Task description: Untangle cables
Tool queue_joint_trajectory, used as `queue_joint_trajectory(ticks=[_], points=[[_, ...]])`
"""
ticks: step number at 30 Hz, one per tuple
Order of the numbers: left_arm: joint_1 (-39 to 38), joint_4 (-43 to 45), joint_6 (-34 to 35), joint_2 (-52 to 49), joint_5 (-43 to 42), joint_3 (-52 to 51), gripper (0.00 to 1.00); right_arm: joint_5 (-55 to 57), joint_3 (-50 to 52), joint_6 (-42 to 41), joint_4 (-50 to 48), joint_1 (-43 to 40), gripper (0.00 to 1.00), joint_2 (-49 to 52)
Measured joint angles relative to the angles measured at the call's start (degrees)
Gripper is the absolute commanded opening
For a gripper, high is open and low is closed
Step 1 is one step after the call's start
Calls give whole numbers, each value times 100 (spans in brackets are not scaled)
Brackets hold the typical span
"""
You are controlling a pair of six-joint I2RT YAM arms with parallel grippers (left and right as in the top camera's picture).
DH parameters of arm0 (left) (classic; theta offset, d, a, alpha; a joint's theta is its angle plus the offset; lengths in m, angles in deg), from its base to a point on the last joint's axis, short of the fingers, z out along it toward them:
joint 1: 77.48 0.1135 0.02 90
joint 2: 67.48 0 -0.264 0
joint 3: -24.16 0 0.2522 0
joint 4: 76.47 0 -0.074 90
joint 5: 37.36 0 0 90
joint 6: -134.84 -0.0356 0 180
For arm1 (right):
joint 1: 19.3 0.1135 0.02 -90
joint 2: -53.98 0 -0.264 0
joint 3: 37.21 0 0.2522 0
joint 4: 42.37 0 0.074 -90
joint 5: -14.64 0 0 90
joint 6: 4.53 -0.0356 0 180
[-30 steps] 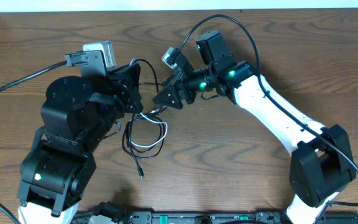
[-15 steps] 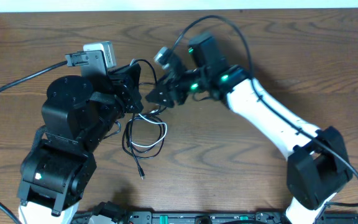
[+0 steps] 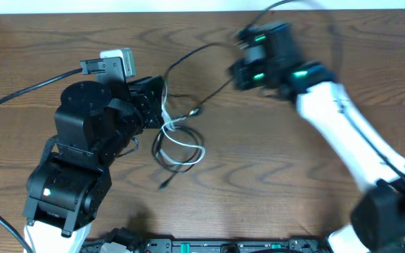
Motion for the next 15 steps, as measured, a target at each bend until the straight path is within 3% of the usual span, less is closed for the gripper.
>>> queue_joint_trajectory(ticks=[7,15], points=[[0,-44,13,-166,0,0,25,155,0,-101,621,-1399,1,-1263],[0,-177,13,-455,-2,0,25,11,-223,-205,693,-2177,1,-1781]])
